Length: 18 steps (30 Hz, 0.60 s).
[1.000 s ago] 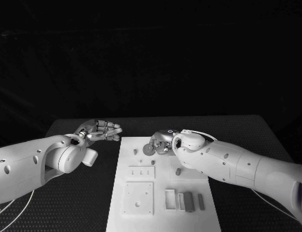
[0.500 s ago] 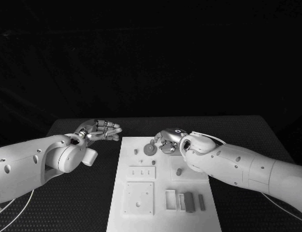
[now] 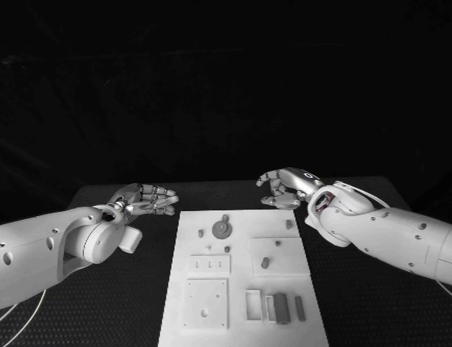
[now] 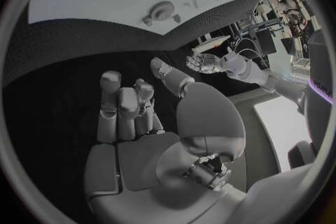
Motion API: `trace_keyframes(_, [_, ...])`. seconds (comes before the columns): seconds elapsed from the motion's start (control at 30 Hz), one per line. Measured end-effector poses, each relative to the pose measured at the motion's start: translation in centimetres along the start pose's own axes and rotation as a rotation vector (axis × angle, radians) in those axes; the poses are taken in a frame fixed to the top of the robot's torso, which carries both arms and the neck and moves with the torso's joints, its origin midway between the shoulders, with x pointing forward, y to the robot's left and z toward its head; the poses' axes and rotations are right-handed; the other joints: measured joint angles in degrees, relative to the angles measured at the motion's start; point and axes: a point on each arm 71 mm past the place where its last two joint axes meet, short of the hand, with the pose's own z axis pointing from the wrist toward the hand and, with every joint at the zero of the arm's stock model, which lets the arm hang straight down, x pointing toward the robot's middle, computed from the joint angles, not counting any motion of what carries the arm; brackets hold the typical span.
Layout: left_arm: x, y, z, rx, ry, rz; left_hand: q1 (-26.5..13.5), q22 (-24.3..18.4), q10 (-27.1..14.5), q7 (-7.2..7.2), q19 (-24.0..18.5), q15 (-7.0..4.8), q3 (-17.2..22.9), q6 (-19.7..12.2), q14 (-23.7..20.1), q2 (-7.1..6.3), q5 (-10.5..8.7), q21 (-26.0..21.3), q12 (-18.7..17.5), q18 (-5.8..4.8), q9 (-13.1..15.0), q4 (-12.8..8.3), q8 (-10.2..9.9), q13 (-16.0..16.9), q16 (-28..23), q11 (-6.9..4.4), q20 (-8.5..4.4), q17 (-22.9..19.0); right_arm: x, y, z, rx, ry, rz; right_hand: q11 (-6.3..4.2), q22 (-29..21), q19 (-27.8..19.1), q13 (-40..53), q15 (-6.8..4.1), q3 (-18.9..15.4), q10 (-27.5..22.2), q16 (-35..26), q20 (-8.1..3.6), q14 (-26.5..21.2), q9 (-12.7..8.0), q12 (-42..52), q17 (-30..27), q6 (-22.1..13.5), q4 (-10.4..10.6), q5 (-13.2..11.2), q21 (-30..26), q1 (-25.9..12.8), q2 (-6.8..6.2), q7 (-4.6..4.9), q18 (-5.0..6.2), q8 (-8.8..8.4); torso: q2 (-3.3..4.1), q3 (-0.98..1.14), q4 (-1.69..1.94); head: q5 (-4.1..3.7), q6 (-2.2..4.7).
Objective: Assemble the parts on the task board
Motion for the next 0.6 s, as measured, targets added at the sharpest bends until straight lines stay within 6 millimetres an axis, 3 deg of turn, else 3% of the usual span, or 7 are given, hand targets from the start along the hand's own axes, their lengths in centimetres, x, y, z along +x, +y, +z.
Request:
trace_keyframes(0.2, [0.1, 0.0, 0.2, 0.001, 0.007, 0.0, 0.0, 0.1, 2.5, 0.21, 0.0, -0.19, 0.0, 0.2, 0.2, 0.0, 0.0, -0.2, 0.8, 0.0, 0.1, 0.0, 0.0, 0.6, -0.3, 0.35, 0.0, 0.4, -0.9, -3.6, -1.5, 0.05, 0.031, 0.013, 0.11, 0.0, -3.2, -2.8, 0.32, -2.0, -2.8, -2.7, 1.69, -3.2, 0.3, -3.7, -1.1, 0.8, 0.1, 0.0, -2.6, 0.6, -0.63, -0.78, 0.0, 0.88, -0.33, 0.32, -0.91, -0.08, 0.4])
trace_keyframes(0.27, [0.1, 0.2, 0.2, 0.0, 0.01, 0.0, 0.0, 0.1, 2.5, 0.12, 0.0, -0.2, -0.2, 0.5, 0.2, 0.0, 0.0, -0.2, 0.8, 0.0, 0.2, -0.2, 0.3, 0.6, -0.3, 0.36, 0.0, 0.5, -1.1, -4.9, -1.8, 0.066, 0.047, 0.021, -0.02, -0.6, -4.8, -4.9, 0.4, -2.0, -3.3, -5.1, 2.52, -4.3, 0.3, -5.9, -2.4, 0.9, 0.2, 0.0, -4.3, 0.9, -0.85, -0.86, 0.56, 0.88, -0.44, 0.48, -1.19, -0.24, 0.52])
trace_keyframes(0.3, [0.1, 0.2, 0.2, -0.001, 0.011, 0.0, 0.0, 0.1, 2.6, 0.2, 0.0, -0.2, -0.2, 0.6, 0.2, 0.0, 0.0, -0.2, 0.8, 0.0, 0.2, -0.2, 0.3, 0.6, -0.3, 0.46, 0.0, 0.5, -1.2, -5.3, -2.0, 0.07, 0.053, 0.024, -0.08, -0.8, -5.6, -5.6, 0.2, -2.1, -3.4, -5.7, 2.83, -5.2, 0.4, -6.5, -2.8, 1.0, 0.3, 0.0, -5.0, 1.0, -1.0, -1.0, 1.57, 0.89, -0.48, 0.56, -1.3, -0.28, 0.55])
trace_keyframes(0.37, [0.2, 0.4, 0.2, -0.003, 0.013, -0.001, 0.0, 0.1, 2.6, 0.2, 0.0, -0.19, -0.2, 0.6, 0.2, 0.0, 0.0, -0.2, 0.8, -0.01, 0.2, -0.2, 0.3, 0.6, -0.3, 0.55, 0.0, 0.5, -1.3, -5.9, -2.3, 0.075, 0.067, 0.03, -0.19, -1.0, -5.8, -6.8, 0.25, -2.4, -3.5, -6.5, 3.02, -5.4, 0.4, -7.4, -3.2, 1.0, 0.2, 0.0, -5.5, 1.3, -1.31, -1.02, 1.77, 0.89, -0.59, 0.74, -1.55, -0.37, 0.58])
trace_keyframes(0.6, [0.5, 1.0, 0.2, -0.011, 0.021, -0.005, 0.0, 0.2, 2.6, 0.2, 0.0, -0.19, -0.3, 0.6, 0.2, 0.0, 0.0, -0.2, 0.8, 0.0, 0.2, 0.0, 0.3, 0.6, -0.5, 0.56, 0.04, 0.6, 0.0, -7.9, -3.4, 0.096, 0.138, 0.035, -0.28, -1.1, -5.7, -7.6, 0.25, -3.0, -3.6, -6.6, 3.34, -5.4, 0.3, -7.5, -3.2, 1.0, 0.2, 0.0, -5.5, 1.6, -2.37, -1.02, 2.18, 0.89, -0.87, 1.21, -1.88, -0.67, 0.47])
